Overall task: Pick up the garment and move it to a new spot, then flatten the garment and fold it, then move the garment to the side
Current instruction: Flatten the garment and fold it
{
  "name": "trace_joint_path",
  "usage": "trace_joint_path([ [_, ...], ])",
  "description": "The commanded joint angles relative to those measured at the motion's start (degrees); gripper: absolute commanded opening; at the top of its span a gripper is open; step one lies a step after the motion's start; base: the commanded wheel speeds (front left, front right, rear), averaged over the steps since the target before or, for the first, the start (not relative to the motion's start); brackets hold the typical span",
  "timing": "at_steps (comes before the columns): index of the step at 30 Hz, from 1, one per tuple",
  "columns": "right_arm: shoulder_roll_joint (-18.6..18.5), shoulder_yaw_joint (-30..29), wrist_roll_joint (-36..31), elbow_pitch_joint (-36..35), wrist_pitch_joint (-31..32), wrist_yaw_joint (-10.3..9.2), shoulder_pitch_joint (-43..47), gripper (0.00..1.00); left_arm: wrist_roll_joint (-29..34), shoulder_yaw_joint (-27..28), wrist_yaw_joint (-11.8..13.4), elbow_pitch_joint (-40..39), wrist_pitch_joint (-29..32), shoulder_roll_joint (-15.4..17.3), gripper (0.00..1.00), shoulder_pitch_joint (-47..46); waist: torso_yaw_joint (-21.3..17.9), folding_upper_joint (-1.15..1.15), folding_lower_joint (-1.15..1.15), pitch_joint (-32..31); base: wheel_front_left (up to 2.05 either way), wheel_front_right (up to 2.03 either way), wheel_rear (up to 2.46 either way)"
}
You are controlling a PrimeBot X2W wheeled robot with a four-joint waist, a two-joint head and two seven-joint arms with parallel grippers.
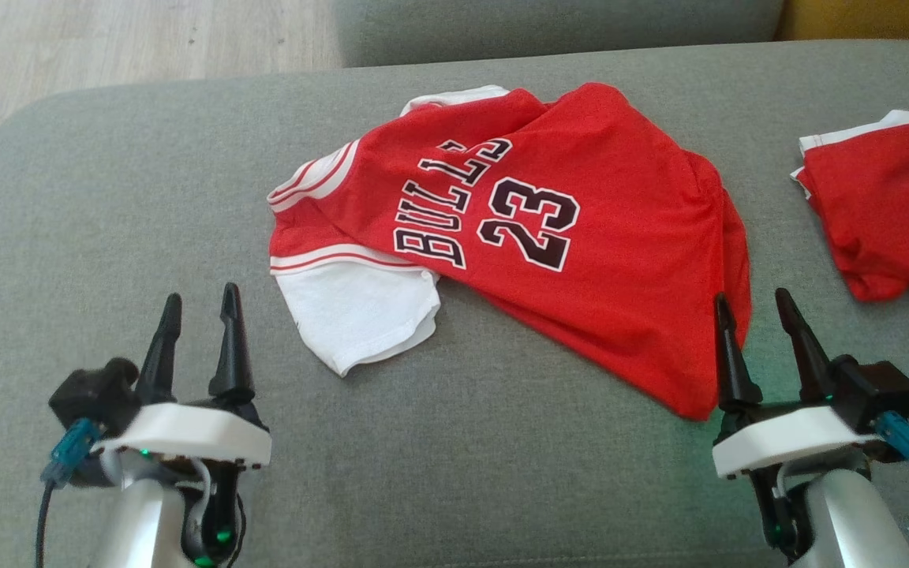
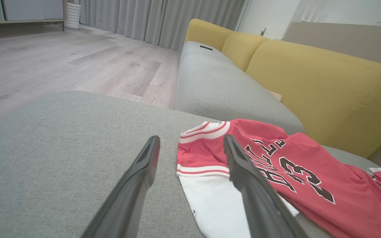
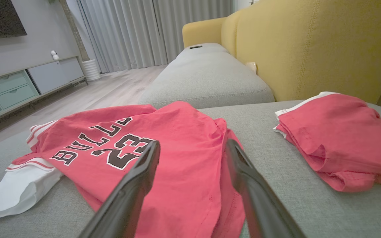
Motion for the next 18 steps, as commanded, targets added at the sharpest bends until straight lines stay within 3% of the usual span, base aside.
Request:
trace_joint_path([
  [1, 0.0, 1.1, 0.6, -2.1, -0.7, -0.05, -0.4, 1.0, 0.6, 2.3, -0.4, -2.1, -0.4, 0.5, 1.0, -1.8, 0.1, 0.0, 0.0, 0.0, 0.0, 0.0, 0.0],
  [9, 0.1, 1.3, 0.5, -2.4, -0.7, -0.05, -0.8, 1.0, 1.6, 1.5, -2.7, 1.5, -0.4, -0.3, 1.0, -2.5, -0.1, 0.0, 0.0, 0.5, 0.0, 0.0, 0.0],
  [18, 0.2, 1.5, 0.3, -2.1, -0.4, -0.05, -1.5, 1.0, 0.0, -5.0, -3.5, 16.7, -0.3, -0.4, 1.0, -6.7, -1.8, 0.0, 0.0, 1.7, 0.0, 0.0, 0.0],
])
